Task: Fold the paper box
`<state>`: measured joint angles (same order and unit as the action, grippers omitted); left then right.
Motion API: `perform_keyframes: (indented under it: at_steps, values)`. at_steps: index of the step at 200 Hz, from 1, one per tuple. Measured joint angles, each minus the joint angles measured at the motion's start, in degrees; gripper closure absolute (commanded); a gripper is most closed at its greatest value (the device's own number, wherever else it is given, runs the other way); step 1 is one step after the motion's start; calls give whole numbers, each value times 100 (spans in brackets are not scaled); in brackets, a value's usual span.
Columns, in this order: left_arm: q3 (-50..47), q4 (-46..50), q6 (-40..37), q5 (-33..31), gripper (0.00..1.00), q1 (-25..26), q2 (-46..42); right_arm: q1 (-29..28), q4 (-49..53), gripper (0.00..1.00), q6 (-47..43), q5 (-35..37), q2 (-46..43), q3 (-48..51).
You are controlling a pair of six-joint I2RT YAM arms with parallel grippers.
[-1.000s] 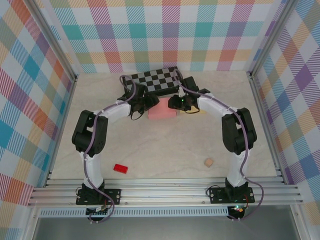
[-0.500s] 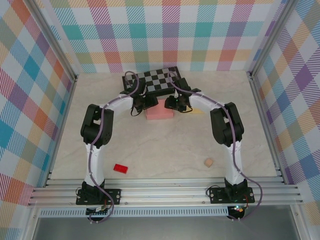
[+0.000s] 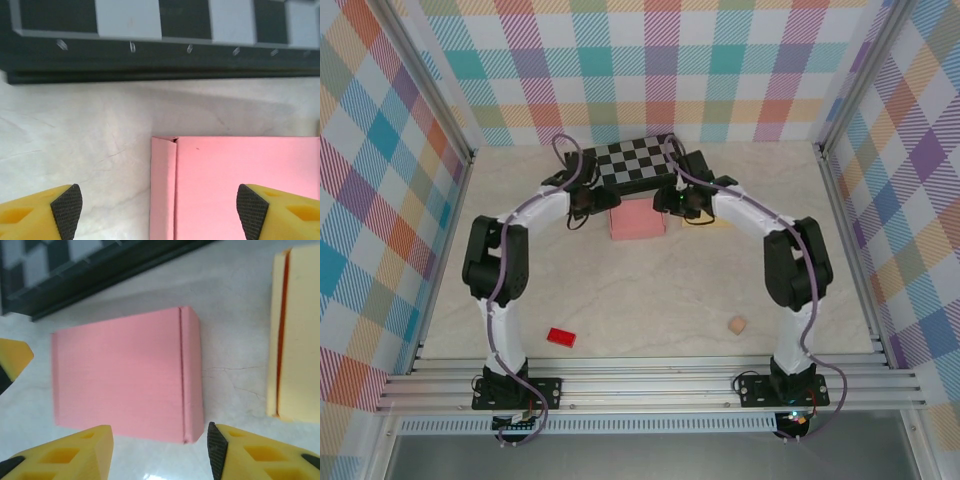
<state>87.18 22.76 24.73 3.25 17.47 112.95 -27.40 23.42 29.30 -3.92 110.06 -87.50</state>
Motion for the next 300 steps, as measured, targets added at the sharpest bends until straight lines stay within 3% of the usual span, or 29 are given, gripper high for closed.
perform_keyframes:
  at_steps: [13, 17, 20, 64, 67, 71, 74, 110, 136, 161, 192, 245, 300]
  values:
    - [-190, -28, -66, -76, 15, -7, -505, -4, 2, 44, -17, 63, -492, 229]
    - [-258, -33, -85, -87, 3, -7, -654, -4, 2, 44, -24, 76, -651, 313]
    - [-315, -37, -133, -105, 0, -7, -782, -7, -4, 44, -39, 122, -809, 393]
    - [-1915, -503, -319, -188, 0, -4, -3152, -11, 90, 26, -485, 588, -2929, 1733]
    - [-2055, -542, -323, -188, 0, -4, -3329, -11, 105, 22, -503, 645, -3115, 1853]
    - [-2260, -581, -337, -210, 0, 0, -3589, -11, 131, 4, -573, 710, -3298, 1969]
    - [-2404, -619, -341, -210, 0, 0, -3777, -15, 160, 0, -584, 769, -3488, 2083]
    - [-3534, -643, -323, -393, 0, 11, -5724, -24, 463, 0, -975, 1672, -5475, 3241]
    - [-3777, -323, -269, -520, 0, 11, -6677, -24, 516, 0, -1143, 2656, -6183, 3915]
    - [-3908, -13, -254, -706, 0, 11, -7355, 63, -46, 0, -1491, 3493, -6100, 4946]
    - [-4330, 81, -374, -986, 0, 11, -7978, 741, -925, 0, -1705, 3840, -4990, 5888]
    - [-5348, -81, -769, -1224, 0, 11, -9060, 2146, -2601, 0, -1657, 3322, -3530, 5912]
    - [-5508, -345, -920, -1351, 0, 11, -9202, 2594, -4697, 0, -1884, 2741, -2924, 5984]
